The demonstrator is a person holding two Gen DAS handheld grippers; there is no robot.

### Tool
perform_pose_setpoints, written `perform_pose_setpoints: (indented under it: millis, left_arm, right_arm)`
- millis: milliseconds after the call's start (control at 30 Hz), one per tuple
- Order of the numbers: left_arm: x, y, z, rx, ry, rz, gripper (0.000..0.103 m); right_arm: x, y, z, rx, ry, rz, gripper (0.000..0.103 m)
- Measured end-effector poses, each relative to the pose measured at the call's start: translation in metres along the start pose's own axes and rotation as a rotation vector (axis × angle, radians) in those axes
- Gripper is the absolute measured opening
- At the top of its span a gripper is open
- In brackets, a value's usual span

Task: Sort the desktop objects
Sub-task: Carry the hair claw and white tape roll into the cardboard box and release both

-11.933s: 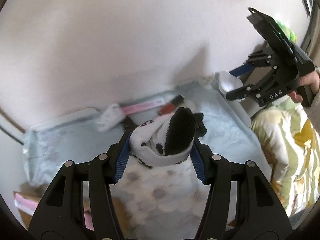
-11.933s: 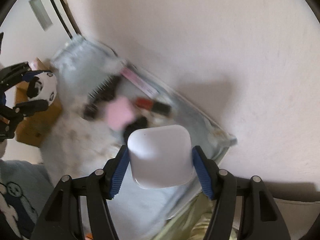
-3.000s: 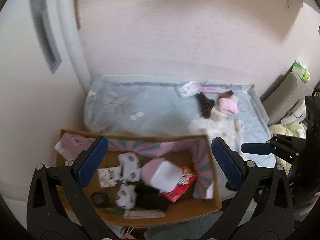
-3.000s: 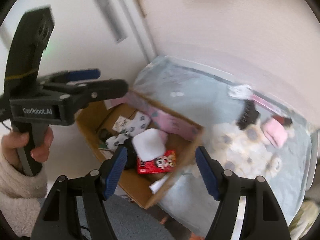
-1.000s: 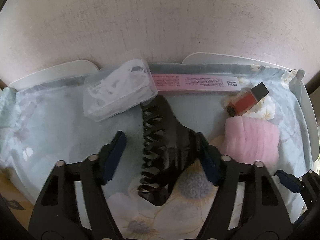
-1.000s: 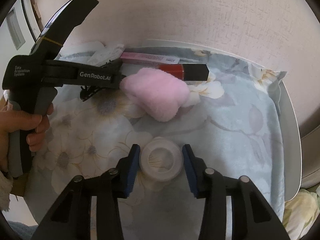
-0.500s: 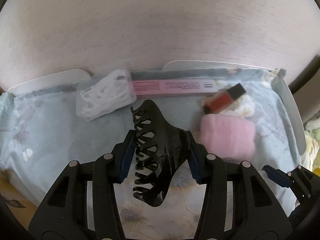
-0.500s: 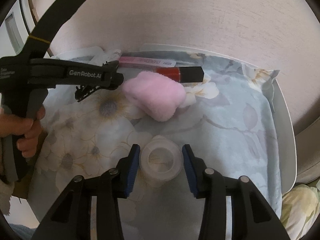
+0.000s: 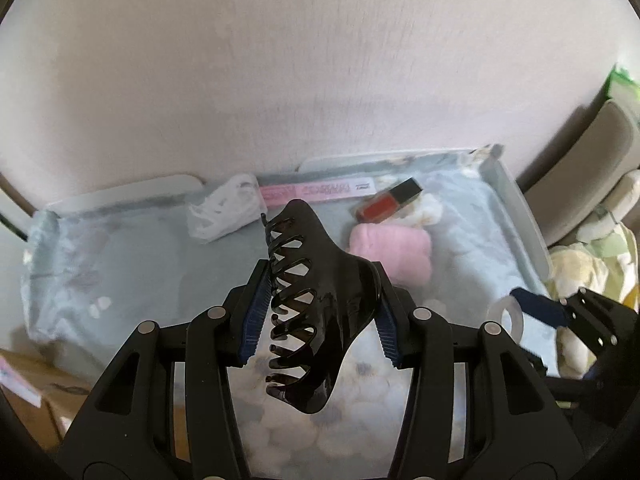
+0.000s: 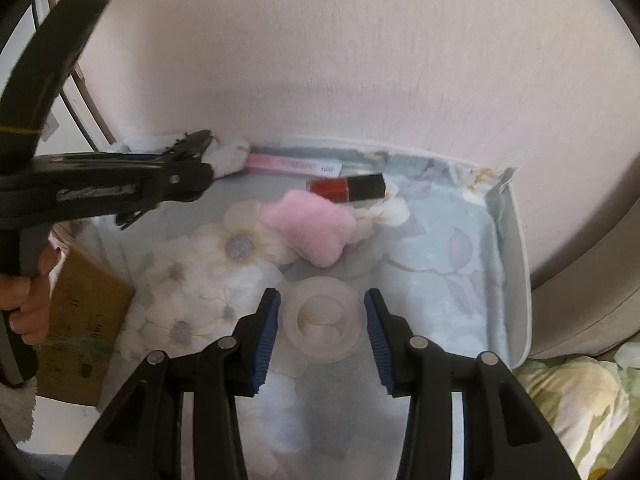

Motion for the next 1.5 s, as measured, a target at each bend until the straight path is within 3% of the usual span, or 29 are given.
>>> perform_pose_setpoints:
  millis: [267,400,733,867,1100,1333,1500]
  left_arm:
    - [-0.003,0.032,0.077,-0.009,-0.047,0.002,0.045]
    - [-0.016,0.054,0.109,0.037,-0.063,0.003,0.045]
    - [-0.094,0.141,0.172,0.142,-0.051,0.103,0.045]
    - [-0.131,0.173,0.18,0.168,-0.024,0.154,0.045]
    - [-0.195,0.204,0.173,0.175,0.034,0.219,0.045]
    - [-0.242,0.213,0.153,0.15,0.097,0.246,0.045]
    - [-0.258,0.218,0.143,0.141,0.12,0.246,0.045]
  right_arm:
    - [0.015,0.029,0.037,0.007,0.001,0.026,0.04]
    - [0.025,0.056,0.055,0.05,0.0,0.04,0.04]
    - [0.021,0.166,0.067,0.167,0.002,0.199,0.04]
    - [0.008,0.211,0.062,0.251,0.04,0.237,0.04]
    - [-0.028,0.282,0.037,0.309,0.131,0.343,0.04]
    - [-0.07,0.31,0.005,0.314,0.257,0.373,0.04]
    - [-0.085,0.316,-0.006,0.303,0.296,0.379,0.04]
Point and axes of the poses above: each gripper's, at about its wrist camera, not at the fingertips, and z roughly against the way its jaws point, y to its left, x to its top, the point moved 4 cm from there along -z, roughly the way its jaws point, and after that the axes turned 14 degrees about -z, right-handed, at the moved point
